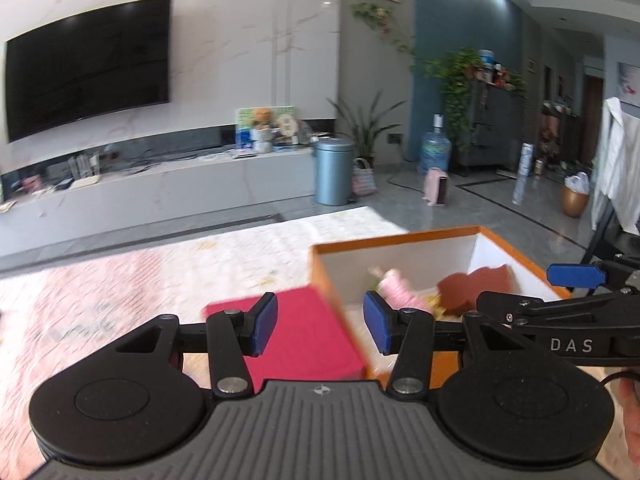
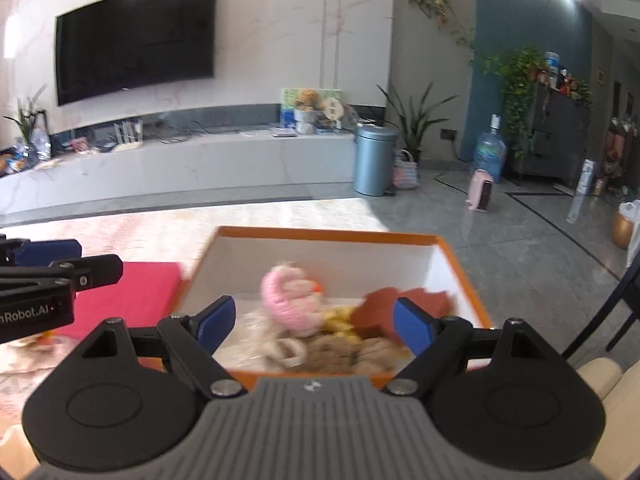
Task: Organize soft objects
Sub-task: 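Move both tools back to the white pad and yellow snack bag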
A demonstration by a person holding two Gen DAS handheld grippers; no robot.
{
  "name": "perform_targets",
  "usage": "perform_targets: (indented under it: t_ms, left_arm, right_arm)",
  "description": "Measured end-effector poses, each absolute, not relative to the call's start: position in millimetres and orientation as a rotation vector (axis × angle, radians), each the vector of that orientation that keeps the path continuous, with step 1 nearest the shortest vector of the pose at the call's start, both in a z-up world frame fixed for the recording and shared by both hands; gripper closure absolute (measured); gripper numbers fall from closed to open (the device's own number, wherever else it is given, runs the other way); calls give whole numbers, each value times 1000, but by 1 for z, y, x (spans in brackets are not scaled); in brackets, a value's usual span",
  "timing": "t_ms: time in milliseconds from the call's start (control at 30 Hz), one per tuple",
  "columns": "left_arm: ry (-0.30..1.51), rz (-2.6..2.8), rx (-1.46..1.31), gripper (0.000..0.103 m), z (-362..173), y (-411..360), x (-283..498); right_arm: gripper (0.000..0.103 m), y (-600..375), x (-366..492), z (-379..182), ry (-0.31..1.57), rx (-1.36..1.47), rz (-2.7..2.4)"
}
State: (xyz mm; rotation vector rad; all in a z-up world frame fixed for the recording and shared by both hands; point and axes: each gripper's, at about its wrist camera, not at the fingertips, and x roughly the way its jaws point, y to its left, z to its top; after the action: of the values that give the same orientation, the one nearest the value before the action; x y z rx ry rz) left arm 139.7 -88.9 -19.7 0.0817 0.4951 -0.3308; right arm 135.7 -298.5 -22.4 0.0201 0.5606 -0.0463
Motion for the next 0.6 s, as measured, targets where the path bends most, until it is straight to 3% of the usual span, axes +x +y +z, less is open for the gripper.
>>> perform_targets:
  t_ms: [600]
  left_arm:
    - [679, -158, 1, 46, -61, 11, 74]
  right_arm:
    - [18, -189, 83, -51, 670, 20, 187]
